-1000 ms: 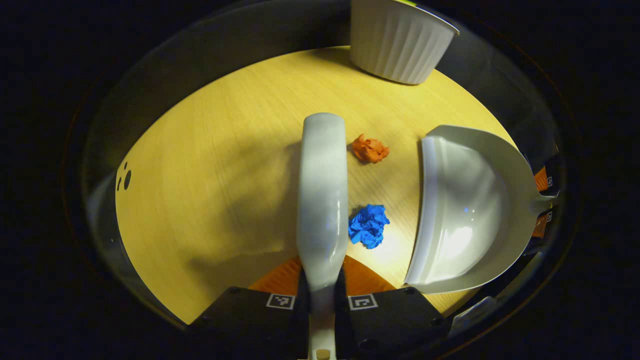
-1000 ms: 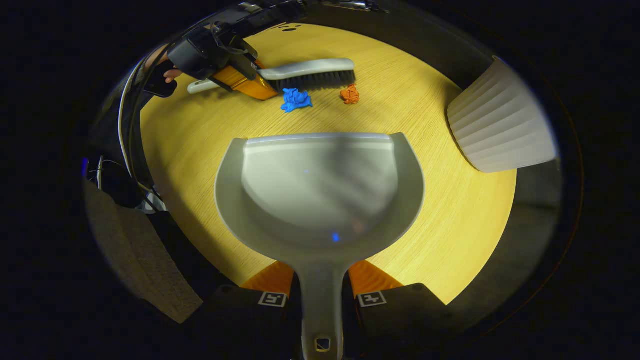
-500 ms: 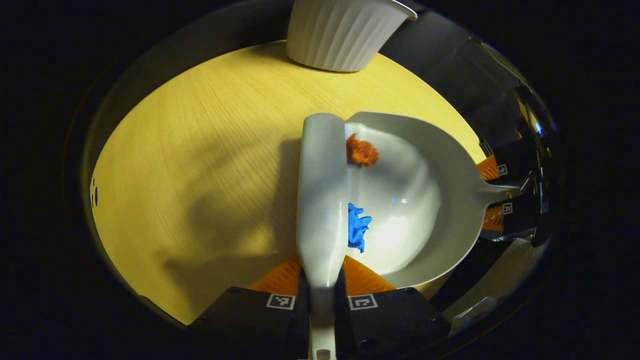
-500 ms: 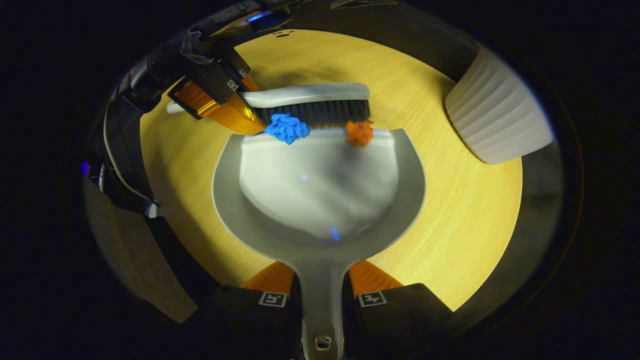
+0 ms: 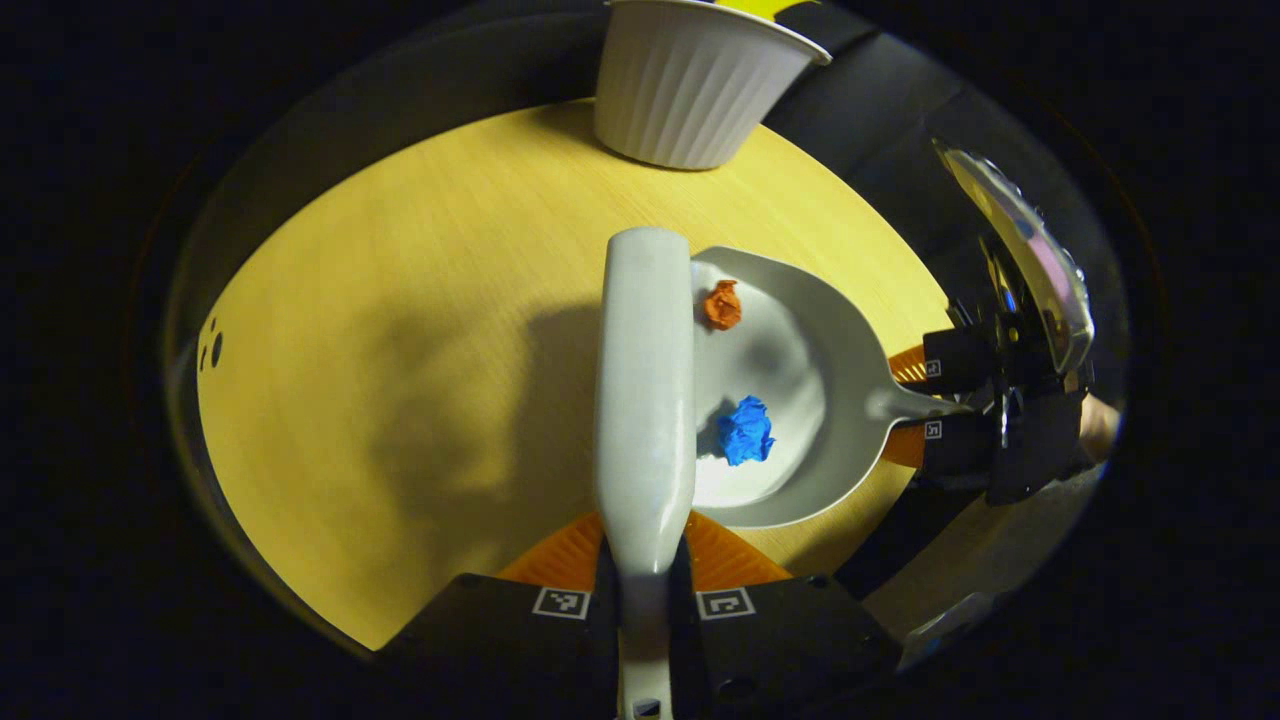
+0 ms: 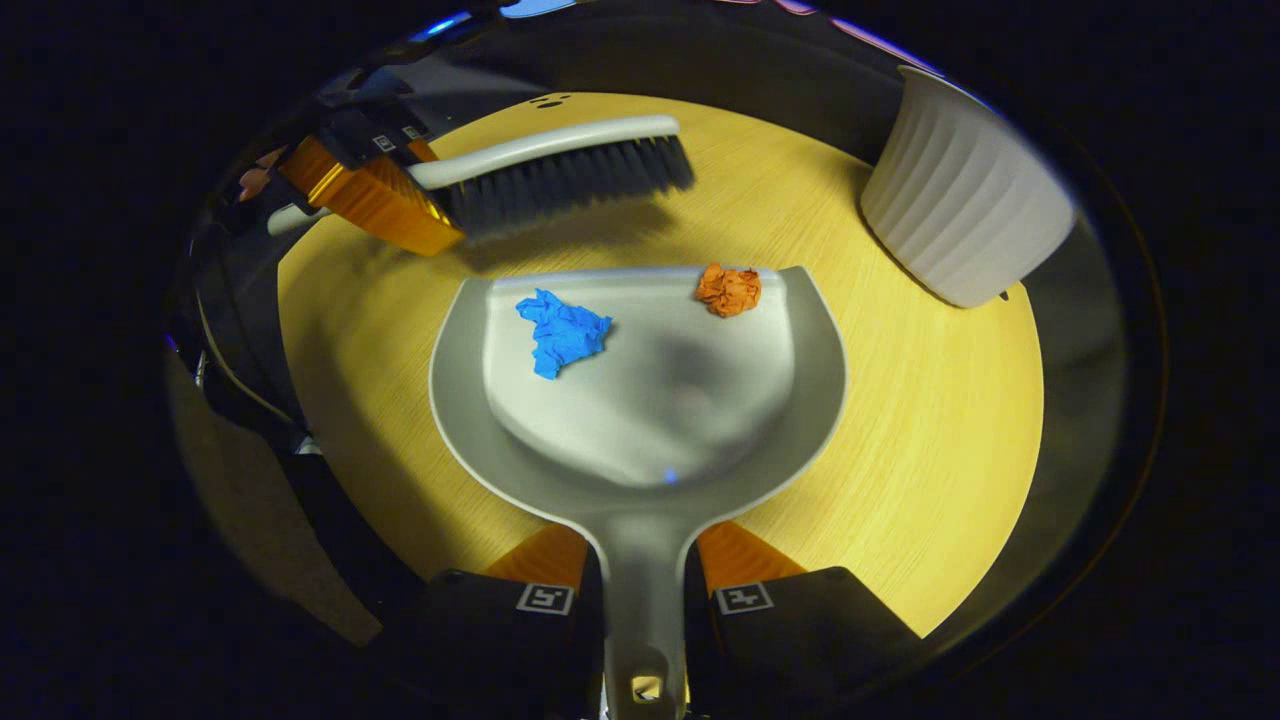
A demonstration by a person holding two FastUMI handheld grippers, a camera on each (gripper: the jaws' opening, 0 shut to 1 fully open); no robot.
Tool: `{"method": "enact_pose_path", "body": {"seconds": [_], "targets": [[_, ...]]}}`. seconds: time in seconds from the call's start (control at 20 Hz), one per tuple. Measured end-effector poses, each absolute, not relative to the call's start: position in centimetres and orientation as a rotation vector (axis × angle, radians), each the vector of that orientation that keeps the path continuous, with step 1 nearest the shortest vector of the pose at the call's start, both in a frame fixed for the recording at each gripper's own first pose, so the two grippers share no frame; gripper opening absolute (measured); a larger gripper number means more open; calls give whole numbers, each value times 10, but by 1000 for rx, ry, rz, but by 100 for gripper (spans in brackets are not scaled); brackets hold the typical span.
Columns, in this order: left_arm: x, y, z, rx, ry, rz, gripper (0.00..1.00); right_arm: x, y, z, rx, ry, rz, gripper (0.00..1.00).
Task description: Pick up the small broom and dustpan from the desktop, sweep the trash into the dustpan with the broom, and then empty the trash into the garbage bin.
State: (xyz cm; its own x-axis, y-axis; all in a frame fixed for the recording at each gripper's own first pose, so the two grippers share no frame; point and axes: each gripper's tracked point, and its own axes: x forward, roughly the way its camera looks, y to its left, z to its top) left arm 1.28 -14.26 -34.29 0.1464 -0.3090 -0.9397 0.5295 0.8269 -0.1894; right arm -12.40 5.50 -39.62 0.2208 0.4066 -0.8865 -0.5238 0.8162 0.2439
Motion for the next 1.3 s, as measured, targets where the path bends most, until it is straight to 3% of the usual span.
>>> {"method": "enact_pose_path", "body": {"seconds": [0.25, 0.65, 0.85, 0.95, 1.0, 1.2, 1.3], "targets": [[10, -108, -336, 115, 1262, -474, 24, -127, 33, -364, -52, 1186, 512, 37], [-1, -107, -349, 89, 1254, -460, 24, -105, -35, -276, 19, 1229, 282, 36], [8, -97, -346, 64, 1264, -472, 24, -66, -83, -209, 85, 1205, 143, 40], [14, -97, -336, 72, 1262, -477, 24, -41, -112, -183, 40, 1176, 76, 33], [13, -100, -336, 79, 1262, -477, 22, -27, -124, -173, 29, 1164, 53, 37], [7, -98, -345, 61, 1261, -490, 24, 30, -163, -150, 32, 1133, -22, 33], [6, -95, -345, 56, 1262, -489, 24, 52, -179, -147, -9, 1149, -39, 36]]}}
